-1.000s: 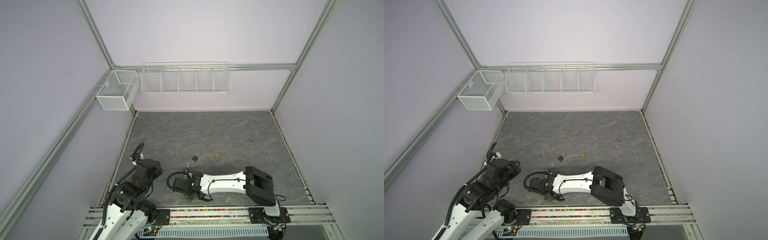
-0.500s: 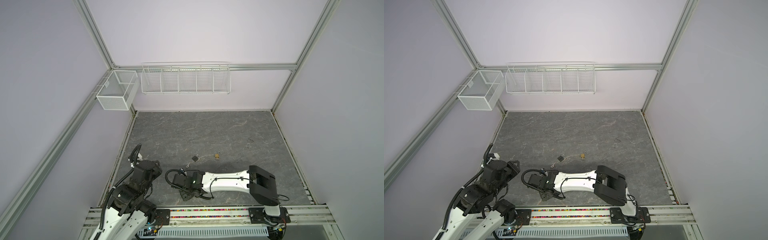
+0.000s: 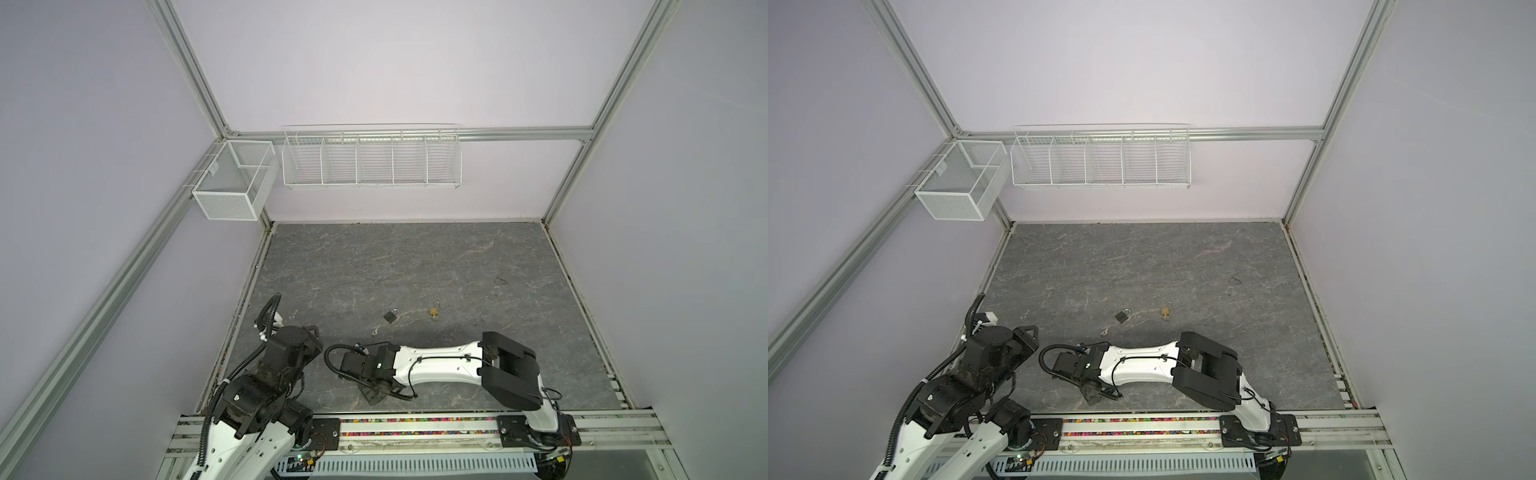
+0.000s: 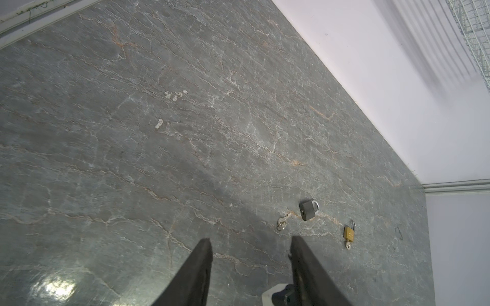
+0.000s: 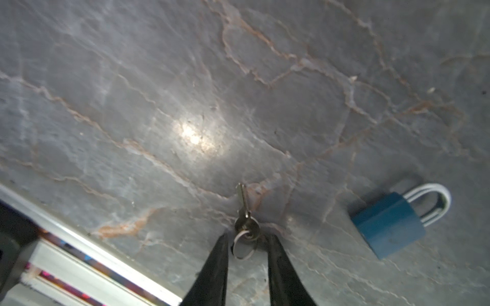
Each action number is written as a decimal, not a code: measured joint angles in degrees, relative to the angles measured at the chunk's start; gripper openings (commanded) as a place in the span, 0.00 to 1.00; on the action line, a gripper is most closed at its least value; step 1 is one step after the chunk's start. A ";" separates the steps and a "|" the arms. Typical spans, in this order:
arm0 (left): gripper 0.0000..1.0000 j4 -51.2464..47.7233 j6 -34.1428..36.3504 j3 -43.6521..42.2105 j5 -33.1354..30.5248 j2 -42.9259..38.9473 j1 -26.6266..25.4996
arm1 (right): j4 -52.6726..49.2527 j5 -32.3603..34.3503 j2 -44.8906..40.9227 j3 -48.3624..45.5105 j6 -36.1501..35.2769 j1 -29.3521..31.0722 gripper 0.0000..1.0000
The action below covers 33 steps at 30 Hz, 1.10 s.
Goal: Unlock with the key
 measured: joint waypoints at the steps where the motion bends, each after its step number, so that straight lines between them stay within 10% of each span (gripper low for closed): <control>1: 0.49 -0.07 -0.11 0.00 0.00 -0.02 0.00 | -0.04 0.13 0.13 0.13 -0.20 0.00 0.27; 33: 0.49 0.22 -1.29 -0.90 0.92 -0.02 0.00 | 0.37 1.57 0.26 0.22 -6.14 -0.59 0.07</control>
